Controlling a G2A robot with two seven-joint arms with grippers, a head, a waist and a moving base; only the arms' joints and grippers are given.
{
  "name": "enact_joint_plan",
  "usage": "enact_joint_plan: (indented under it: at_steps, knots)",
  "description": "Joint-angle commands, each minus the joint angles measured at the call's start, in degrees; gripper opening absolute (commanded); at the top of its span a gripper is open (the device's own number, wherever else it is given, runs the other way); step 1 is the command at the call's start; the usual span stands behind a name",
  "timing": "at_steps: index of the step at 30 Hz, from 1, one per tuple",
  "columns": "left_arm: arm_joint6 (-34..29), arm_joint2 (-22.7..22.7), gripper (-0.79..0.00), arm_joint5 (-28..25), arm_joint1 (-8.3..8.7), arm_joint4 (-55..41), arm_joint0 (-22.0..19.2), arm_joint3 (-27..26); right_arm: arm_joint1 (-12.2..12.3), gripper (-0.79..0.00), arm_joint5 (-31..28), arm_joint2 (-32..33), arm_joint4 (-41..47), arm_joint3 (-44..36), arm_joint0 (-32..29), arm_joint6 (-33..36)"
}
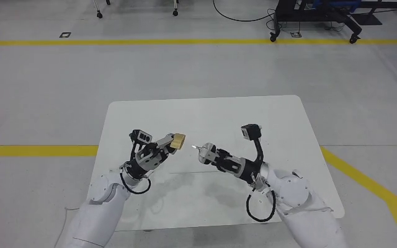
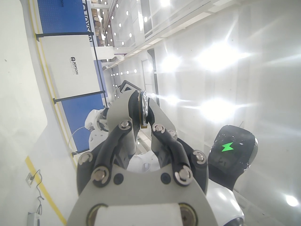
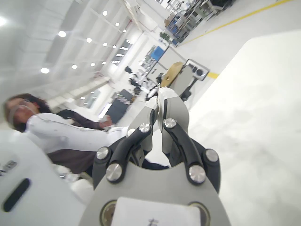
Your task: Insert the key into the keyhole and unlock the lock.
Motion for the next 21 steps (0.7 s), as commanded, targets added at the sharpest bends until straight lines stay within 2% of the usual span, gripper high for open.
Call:
enact_joint_plan:
  at_steps: [1, 4, 9, 15, 21]
  knots:
    - [-0.50, -0.08, -0.785, 0.39, 0.06, 0.52, 0.16, -0.13, 0.11, -0.785, 6.20, 0.50, 4.39, -0.20, 1.01, 3.59]
    - [-1.29, -0.05, -0.785, 0.26, 0.14, 2.18, 0.01, -0.10, 0.18, -0.785, 11.31, 0.93, 6.09, -1.03, 1.60, 4.24]
    - [-1.70, 0.18, -0.785, -0.29, 0.06, 2.57, -0.04, 0.04, 0.34, -0.785, 19.13, 1.14, 3.51, -3.13, 1.45, 1.90]
    - [-2.21, 0.22, -0.785, -1.03, -0.04, 1.96, 0.32, 0.60, 0.39, -0.785, 23.26, 0.46, 2.12, -3.88, 1.30, 2.02]
    - [-2.47, 0.15, -0.785, -1.47, -0.11, 1.83, 0.27, 1.35, 0.38, -0.785, 23.88, 0.36, 2.22, -4.36, 0.82, 1.83]
